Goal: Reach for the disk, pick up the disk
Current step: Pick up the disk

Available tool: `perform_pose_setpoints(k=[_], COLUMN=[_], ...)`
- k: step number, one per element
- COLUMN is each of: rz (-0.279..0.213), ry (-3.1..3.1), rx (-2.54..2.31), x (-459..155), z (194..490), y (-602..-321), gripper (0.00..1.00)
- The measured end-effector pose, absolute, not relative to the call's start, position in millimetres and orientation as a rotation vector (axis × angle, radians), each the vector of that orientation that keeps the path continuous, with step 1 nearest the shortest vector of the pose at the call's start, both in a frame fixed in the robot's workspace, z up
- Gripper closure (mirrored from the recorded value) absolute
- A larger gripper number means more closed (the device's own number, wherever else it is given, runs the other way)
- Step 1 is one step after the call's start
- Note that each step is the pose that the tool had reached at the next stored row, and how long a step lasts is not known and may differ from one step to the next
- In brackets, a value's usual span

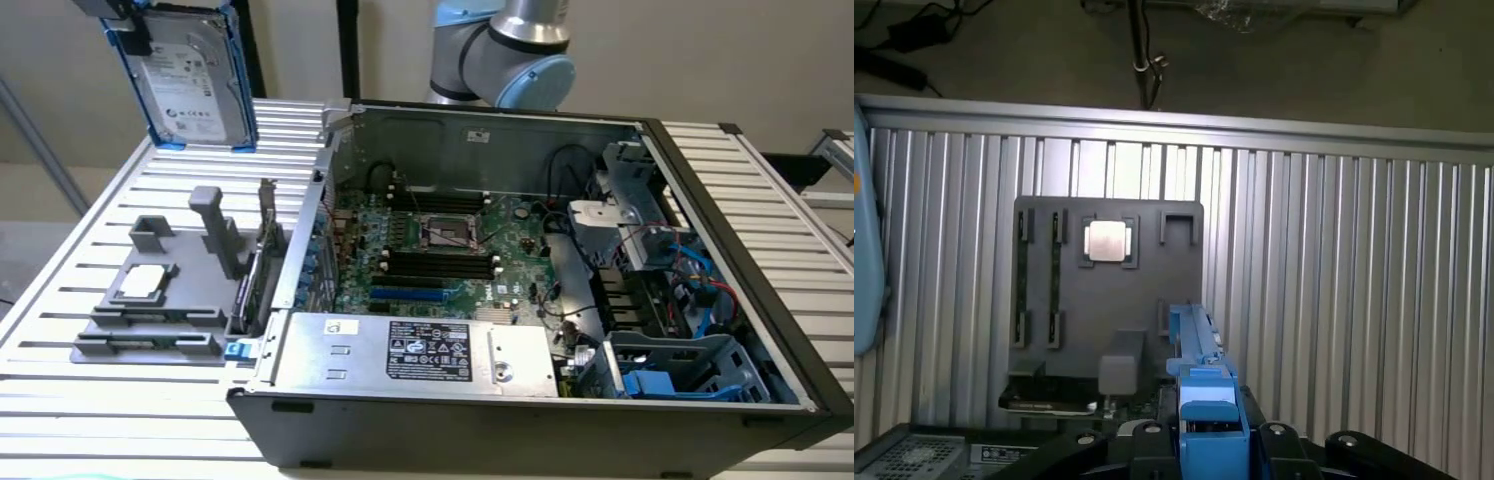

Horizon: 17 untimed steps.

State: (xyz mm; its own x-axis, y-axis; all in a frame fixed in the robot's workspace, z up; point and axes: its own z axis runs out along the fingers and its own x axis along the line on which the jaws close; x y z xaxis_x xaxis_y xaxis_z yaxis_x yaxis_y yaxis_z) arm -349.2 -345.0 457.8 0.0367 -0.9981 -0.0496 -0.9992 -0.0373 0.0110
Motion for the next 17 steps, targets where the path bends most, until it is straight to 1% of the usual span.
perform_pose_setpoints(k=[17], rz=[0.118], ry=[2.136], rx=[-2.217], x=[-271.7], z=[500.1], y=[-354.6], gripper=[0.67])
